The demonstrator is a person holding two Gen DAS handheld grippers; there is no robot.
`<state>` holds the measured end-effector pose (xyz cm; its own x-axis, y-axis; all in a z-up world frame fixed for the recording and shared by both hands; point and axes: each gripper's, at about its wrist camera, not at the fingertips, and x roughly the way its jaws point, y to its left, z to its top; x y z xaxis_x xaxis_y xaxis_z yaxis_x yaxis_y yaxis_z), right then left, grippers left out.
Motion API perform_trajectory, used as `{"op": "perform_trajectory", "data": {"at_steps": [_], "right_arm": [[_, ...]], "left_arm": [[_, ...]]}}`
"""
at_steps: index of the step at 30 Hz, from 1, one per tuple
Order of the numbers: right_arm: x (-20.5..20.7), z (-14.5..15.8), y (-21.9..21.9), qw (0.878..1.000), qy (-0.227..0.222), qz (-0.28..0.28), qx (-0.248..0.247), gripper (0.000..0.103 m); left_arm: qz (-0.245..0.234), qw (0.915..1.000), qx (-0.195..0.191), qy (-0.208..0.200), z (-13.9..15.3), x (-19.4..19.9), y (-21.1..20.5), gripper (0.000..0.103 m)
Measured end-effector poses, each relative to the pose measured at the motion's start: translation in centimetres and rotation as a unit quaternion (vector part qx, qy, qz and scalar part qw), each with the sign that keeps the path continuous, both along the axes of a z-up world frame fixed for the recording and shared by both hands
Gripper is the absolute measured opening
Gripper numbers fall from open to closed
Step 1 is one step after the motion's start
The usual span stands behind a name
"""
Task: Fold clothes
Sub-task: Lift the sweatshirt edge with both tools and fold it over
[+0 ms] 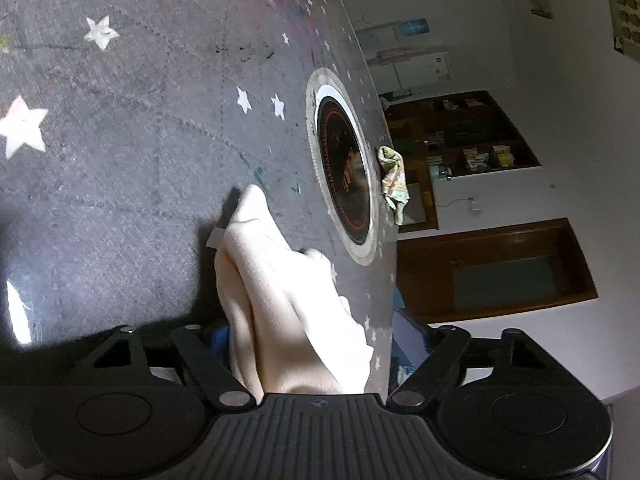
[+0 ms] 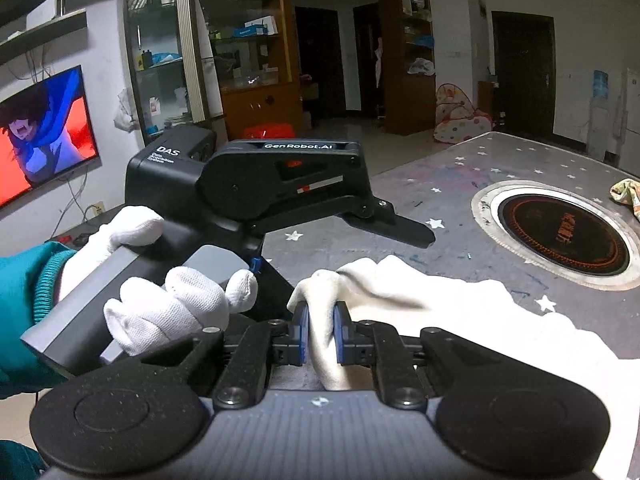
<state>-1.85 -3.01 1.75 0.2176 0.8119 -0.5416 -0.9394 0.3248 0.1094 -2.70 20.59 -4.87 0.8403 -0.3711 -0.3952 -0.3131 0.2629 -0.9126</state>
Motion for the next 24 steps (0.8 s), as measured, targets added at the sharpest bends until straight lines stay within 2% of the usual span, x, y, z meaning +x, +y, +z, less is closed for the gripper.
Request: {"op": "perform_trajectory", "data": {"at_steps": [7, 9, 12, 13, 16, 17, 22, 23, 24], "right_arm": [[-0.3, 0.4, -0.8, 1.000, 0.004, 0.001, 0.018, 0.011], [-0.3, 0.4, -0.8, 1.000, 0.006, 0.004, 0.018, 0.011], [-0.8, 0.3, -0.6, 1.000, -0.003, 0.017, 0.008, 0.011], [-0.9, 0.3, -0.7, 1.000, -0.004, 0.019, 0.007, 0.011], [-0.9, 0.2, -0.8, 1.000, -0.004, 0.018, 0.005, 0.011], [-0.9, 0.2, -0.8, 1.000, -0.004, 0.017, 0.005, 0.013], [-0.5, 0.6, -1.3, 1.000, 0.000, 0.011, 0.014, 0.020], [-0.5, 0.7, -1.5, 1.000, 0.000, 0.009, 0.017, 0.027], [-0.4, 0.8, -1.9, 1.000, 0.000, 0.003, 0.019, 0.038]], "left_arm": [[-0.013, 0.9996, -0.013, -0.023, -0.4, 0.0, 0.0, 0.077], [-0.016, 0.9994, -0.019, -0.025, -0.5, 0.0, 0.0, 0.074], [-0.022, 0.9993, -0.024, -0.020, -1.1, 0.1, 0.0, 0.051], [-0.024, 0.9993, -0.024, -0.019, -1.3, 0.1, 0.0, 0.040], [-0.021, 0.9993, -0.030, -0.011, -1.9, -0.2, 0.1, 0.026], [-0.020, 0.9994, -0.027, -0.011, -1.9, -0.2, 0.1, 0.022], [-0.015, 0.9998, 0.006, -0.014, -1.5, -0.7, -0.1, 0.019], [-0.014, 0.9997, 0.010, -0.015, -1.5, -0.7, -0.1, 0.018], [-0.014, 0.9996, 0.018, -0.016, -1.4, -0.8, -0.2, 0.018]]}}
